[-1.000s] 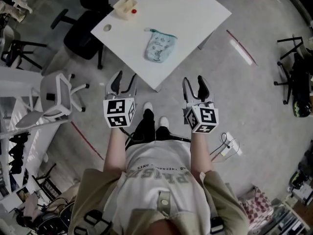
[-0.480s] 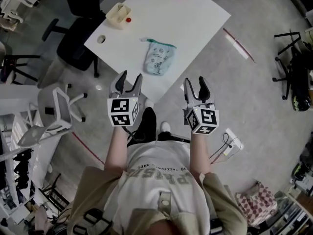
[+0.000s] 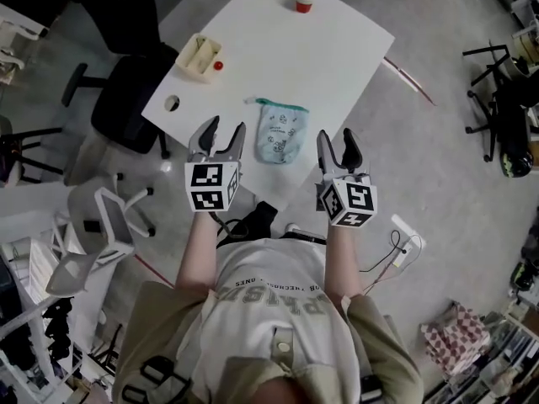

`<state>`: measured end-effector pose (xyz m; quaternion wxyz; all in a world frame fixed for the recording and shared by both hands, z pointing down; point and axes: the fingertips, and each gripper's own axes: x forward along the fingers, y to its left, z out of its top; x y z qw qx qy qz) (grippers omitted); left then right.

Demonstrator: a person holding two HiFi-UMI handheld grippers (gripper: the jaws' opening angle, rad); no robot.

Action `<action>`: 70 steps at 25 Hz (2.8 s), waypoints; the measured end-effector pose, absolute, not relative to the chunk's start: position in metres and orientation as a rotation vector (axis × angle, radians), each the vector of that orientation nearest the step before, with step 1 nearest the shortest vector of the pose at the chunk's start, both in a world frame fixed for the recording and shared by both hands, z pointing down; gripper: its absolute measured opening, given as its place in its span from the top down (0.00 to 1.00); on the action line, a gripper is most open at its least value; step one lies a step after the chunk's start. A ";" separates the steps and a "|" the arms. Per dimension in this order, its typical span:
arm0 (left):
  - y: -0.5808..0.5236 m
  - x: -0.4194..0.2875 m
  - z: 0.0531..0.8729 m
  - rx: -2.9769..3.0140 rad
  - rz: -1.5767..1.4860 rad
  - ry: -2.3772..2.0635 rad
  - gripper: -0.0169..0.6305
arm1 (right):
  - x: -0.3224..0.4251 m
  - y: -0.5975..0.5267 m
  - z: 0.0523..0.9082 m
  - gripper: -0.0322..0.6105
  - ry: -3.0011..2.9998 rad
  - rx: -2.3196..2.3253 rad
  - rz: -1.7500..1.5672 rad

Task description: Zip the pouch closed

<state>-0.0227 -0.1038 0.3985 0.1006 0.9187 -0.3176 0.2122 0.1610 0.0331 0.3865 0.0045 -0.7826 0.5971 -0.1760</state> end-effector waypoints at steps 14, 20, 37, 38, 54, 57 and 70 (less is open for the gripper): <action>-0.153 0.009 0.443 2.698 0.734 -0.730 0.61 | 0.173 -0.009 0.404 0.61 1.807 -2.532 -0.615; -0.154 0.015 0.472 2.646 0.818 -0.717 0.61 | 0.184 -0.014 0.423 0.61 1.856 -2.521 -0.694; -0.173 0.054 0.565 2.536 1.124 -0.601 0.61 | 0.230 -0.059 0.472 0.61 2.170 -2.397 -0.849; -0.172 0.056 0.571 2.522 1.137 -0.594 0.61 | 0.232 -0.064 0.474 0.61 2.202 -2.384 -0.846; -0.176 0.056 0.618 2.466 1.153 -0.580 0.73 | 0.230 -0.121 0.509 0.61 2.658 -2.119 -0.880; -0.178 0.057 0.616 2.473 1.162 -0.578 0.79 | 0.224 -0.129 0.513 0.61 2.715 -2.072 -0.885; -0.170 0.060 0.610 2.562 1.189 -0.493 0.93 | 0.184 -0.165 0.534 0.61 3.159 -1.721 -0.815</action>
